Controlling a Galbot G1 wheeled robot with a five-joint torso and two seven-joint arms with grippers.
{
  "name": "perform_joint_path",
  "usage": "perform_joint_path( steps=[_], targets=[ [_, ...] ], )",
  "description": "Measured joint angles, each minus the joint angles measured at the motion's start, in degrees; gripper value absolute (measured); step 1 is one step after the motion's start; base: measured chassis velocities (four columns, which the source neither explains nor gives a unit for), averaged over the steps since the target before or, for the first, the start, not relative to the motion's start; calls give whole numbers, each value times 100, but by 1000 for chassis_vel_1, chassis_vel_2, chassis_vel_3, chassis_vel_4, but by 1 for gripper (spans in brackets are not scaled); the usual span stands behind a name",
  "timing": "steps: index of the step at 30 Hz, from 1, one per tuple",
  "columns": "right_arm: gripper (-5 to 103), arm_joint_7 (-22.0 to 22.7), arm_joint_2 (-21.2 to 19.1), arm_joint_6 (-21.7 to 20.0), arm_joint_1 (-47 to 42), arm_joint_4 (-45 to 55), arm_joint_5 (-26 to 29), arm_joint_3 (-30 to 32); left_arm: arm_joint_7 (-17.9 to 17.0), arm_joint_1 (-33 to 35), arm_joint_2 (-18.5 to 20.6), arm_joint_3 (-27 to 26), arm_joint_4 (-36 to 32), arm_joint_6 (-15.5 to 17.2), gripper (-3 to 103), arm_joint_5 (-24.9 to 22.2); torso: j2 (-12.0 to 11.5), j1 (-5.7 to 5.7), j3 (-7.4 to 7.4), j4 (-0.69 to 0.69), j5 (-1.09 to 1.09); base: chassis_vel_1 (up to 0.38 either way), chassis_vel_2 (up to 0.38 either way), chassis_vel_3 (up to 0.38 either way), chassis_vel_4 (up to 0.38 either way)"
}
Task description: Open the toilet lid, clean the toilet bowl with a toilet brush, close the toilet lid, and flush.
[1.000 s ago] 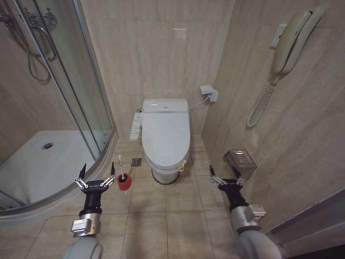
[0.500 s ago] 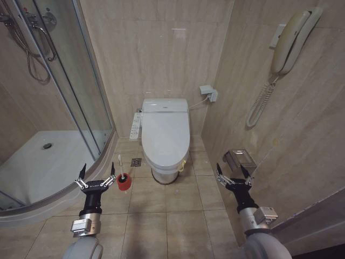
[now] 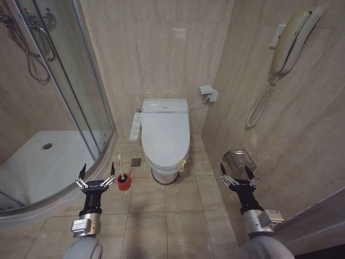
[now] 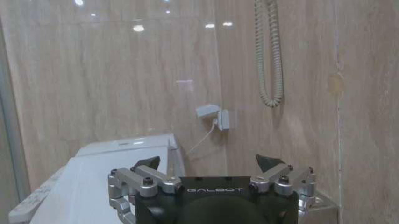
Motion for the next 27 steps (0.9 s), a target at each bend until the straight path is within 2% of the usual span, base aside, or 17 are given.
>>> perform_joint_path(
  steps=[7,14,16,23,27],
  targets=[
    [100,14,-35,28,-1,-10,86,72,0,0,0,0,0,0,100,0,0,0,0,0,-1,-99,73,96,-88],
    [100,29,-65,39,49,-91,129,116,0,0,0,1,0,0,100,0,0,2,0,-1,0,-223,203,218,-211],
    [100,77,-56,75,75,-114,118,105,0,0,0,1,0,0,100,0,-2,3,2,3,0,-223,262,257,-251],
    [100,100,-45,104,106,-117,40,109,0,-5,1,0,0,0,100,0,-3,6,2,-1,0,-194,203,189,-195],
    [100,95,-37,199,87,-129,18,109,0,0,0,-1,0,0,100,0,-3,4,2,5,-1,-21,71,28,9]
  ],
)
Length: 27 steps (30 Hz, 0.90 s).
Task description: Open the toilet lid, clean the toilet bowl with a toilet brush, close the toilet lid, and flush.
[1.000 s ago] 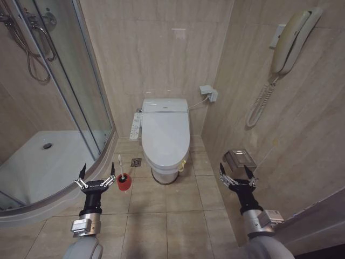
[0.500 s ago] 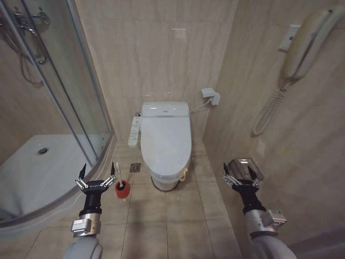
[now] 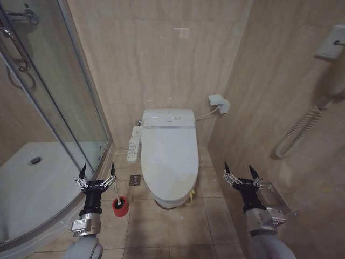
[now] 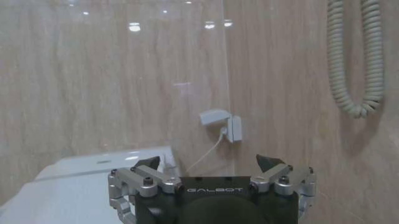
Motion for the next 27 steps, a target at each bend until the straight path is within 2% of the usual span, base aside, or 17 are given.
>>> perform_joint_path(
  steps=[2,9,19,27],
  targets=[
    [100,3,7,44,-39,0,-45,-2,0,1,0,0,0,0,100,0,2,-5,-2,-5,0,29,-43,-22,44],
    [100,-42,-17,60,-128,-61,-180,-56,0,1,0,1,0,0,100,0,4,-7,-3,-5,0,23,-60,-29,28],
    [100,167,-300,31,-541,-650,-733,-890,0,-1,0,1,0,0,100,0,3,-3,-1,-4,0,0,0,0,0],
    [100,240,-309,141,-452,-1381,-1109,-1364,0,0,-1,0,0,0,100,0,3,-3,-1,-4,0,0,0,0,0]
  ],
)
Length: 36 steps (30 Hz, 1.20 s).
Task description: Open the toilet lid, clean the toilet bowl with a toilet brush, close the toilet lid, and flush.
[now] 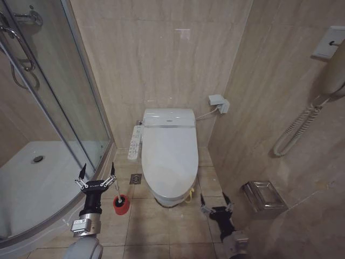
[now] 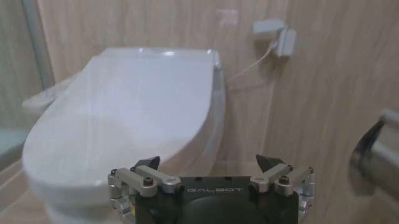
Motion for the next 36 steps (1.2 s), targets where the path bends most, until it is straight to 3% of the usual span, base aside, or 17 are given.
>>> perform_joint_path(
  steps=[17,36],
  targets=[
    [100,119,288,197,801,-1401,-251,-417,0,0,0,0,0,0,100,0,-1,0,0,0,0,0,0,0,0],
    [100,316,534,301,1682,-2484,-297,-306,0,0,0,0,0,0,100,0,0,0,0,0,0,0,0,0,0]
  ],
)
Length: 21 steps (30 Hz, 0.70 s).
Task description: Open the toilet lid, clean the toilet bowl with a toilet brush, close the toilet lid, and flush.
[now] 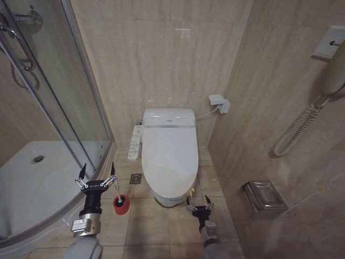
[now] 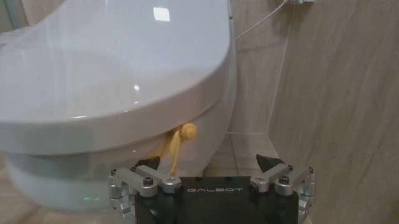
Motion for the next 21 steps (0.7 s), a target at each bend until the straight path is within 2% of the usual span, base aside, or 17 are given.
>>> perform_joint_path(
  steps=[13,14,19,20,21],
  targets=[
    [103,55,-49,63,284,-461,-269,82,0,0,0,0,0,0,100,0,0,0,0,0,0,0,0,0,0],
    [80,52,-55,77,283,-480,-279,74,0,0,0,0,0,0,100,0,0,0,0,0,0,0,0,0,0],
    [80,49,-53,104,248,-484,-280,68,0,0,0,0,0,0,100,0,0,0,0,0,0,0,0,0,0],
    [53,48,-52,107,237,-477,-280,68,0,0,0,0,0,0,100,0,0,0,0,0,0,0,0,0,0],
    [53,48,-52,107,237,-477,-280,68,0,0,0,0,0,0,100,0,0,0,0,0,0,0,0,0,0]
  ],
)
